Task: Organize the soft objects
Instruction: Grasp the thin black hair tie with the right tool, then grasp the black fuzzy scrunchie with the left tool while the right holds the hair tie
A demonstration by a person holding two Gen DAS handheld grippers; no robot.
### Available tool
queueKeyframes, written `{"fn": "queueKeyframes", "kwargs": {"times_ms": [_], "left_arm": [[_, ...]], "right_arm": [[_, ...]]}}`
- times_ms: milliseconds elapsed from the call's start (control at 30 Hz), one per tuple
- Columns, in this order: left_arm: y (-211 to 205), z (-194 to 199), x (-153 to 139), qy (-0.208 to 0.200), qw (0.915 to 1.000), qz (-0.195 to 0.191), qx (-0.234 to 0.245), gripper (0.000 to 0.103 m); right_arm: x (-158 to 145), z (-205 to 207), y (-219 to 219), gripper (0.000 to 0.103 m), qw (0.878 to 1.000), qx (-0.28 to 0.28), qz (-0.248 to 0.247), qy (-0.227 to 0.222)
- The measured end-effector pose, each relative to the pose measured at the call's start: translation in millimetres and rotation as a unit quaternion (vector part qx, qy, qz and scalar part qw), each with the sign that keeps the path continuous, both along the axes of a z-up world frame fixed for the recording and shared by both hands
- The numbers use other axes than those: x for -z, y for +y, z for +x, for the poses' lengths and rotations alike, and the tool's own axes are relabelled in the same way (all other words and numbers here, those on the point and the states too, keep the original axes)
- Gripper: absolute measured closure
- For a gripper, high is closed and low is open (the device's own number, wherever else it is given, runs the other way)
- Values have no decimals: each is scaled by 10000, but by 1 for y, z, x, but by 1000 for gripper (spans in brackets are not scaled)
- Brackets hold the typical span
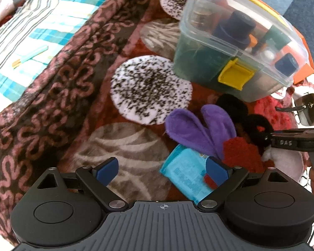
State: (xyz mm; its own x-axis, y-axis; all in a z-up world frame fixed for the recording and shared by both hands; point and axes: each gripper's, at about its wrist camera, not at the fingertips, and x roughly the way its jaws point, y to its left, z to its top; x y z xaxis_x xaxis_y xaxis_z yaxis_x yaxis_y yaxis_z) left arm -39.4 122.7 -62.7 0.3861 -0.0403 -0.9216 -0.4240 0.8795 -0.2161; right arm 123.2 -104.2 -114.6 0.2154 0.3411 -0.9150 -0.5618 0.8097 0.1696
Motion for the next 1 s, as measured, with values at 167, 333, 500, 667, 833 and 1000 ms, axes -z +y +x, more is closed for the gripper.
{"fn": "queueKeyframes", "kwargs": {"times_ms": [167,333,500,667,833,1000], "left_arm": [[-15,21,-5,-131,9994,12,335,0],[-29,44,-10,-260,9973,44,685,0],[-43,69,-16,-406,9941,88,1003,0],[-57,96,-17,-591,9896,134,1302,0],[-62,115,-10,-885,9860,105,1406,0],[-71,130,7,-739,9834,69,1656,0]], "right_arm": [[-23,7,-38,80,9971,637,371,-199],[-34,7,-77,81,9893,1308,545,-356],[-38,2,-110,81,9781,1926,663,-419],[-35,-6,-133,81,9727,2217,568,-392],[-30,-19,-150,81,9691,2391,532,-297],[-24,-29,-159,81,9659,2526,548,-164]]}}
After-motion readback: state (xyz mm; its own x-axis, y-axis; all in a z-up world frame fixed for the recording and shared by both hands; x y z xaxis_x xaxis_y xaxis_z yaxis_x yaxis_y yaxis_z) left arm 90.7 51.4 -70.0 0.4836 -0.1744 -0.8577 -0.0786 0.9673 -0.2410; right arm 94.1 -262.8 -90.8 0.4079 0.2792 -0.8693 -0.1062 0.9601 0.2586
